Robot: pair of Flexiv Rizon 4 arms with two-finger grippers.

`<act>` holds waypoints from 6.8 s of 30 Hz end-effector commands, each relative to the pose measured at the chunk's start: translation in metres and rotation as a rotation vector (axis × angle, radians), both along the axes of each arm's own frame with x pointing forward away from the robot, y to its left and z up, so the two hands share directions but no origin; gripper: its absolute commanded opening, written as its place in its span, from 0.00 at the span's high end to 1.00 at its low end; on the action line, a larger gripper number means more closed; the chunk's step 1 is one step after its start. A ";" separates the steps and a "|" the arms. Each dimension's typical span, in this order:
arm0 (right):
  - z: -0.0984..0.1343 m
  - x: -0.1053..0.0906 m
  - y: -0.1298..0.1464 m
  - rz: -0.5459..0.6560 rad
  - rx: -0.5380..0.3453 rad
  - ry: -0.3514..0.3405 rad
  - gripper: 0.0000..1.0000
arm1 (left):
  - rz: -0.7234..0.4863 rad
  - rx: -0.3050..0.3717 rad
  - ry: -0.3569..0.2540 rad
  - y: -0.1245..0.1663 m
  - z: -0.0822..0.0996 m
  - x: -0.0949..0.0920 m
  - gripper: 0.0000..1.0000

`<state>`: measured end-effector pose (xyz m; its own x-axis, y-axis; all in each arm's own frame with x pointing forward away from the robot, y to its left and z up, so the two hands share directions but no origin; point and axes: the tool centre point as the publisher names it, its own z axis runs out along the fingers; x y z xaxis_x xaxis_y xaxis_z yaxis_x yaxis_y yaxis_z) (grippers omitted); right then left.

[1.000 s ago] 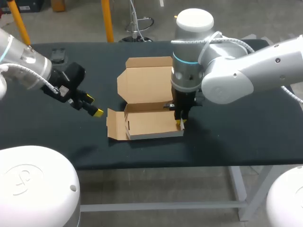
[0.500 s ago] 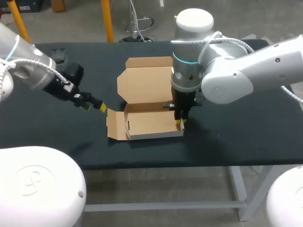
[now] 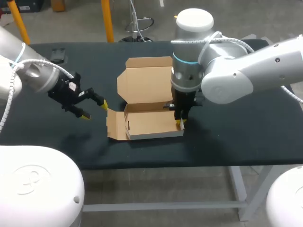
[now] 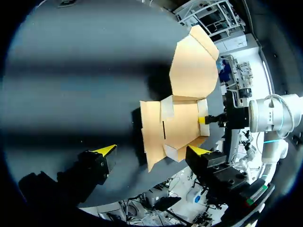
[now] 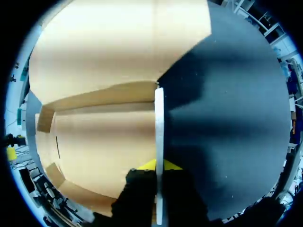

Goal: Assemble the packaging by folding the flat box into shape, placing the metal phone stand inside, and closing the box properly

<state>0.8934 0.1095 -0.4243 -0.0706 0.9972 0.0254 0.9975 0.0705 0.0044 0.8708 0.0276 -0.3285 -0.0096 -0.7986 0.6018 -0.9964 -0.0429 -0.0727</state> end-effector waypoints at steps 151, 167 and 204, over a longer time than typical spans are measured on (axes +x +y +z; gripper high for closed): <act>-0.001 0.002 0.001 0.001 -0.003 0.007 1.00 | -0.040 -0.383 0.044 -0.069 -0.039 0.009 0.75; -0.001 0.002 0.001 0.001 -0.003 0.007 1.00 | -0.045 -0.396 0.039 -0.092 -0.030 0.008 0.67; -0.001 0.002 0.001 0.001 -0.003 0.007 1.00 | 0.011 -0.002 0.046 -0.115 -0.041 0.013 0.55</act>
<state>0.8940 0.1095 -0.4242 -0.0708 0.9972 0.0257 0.9975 0.0707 0.0036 0.8823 -0.0815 -0.3702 0.0177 -0.7441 0.6679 -0.9981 -0.0526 -0.0323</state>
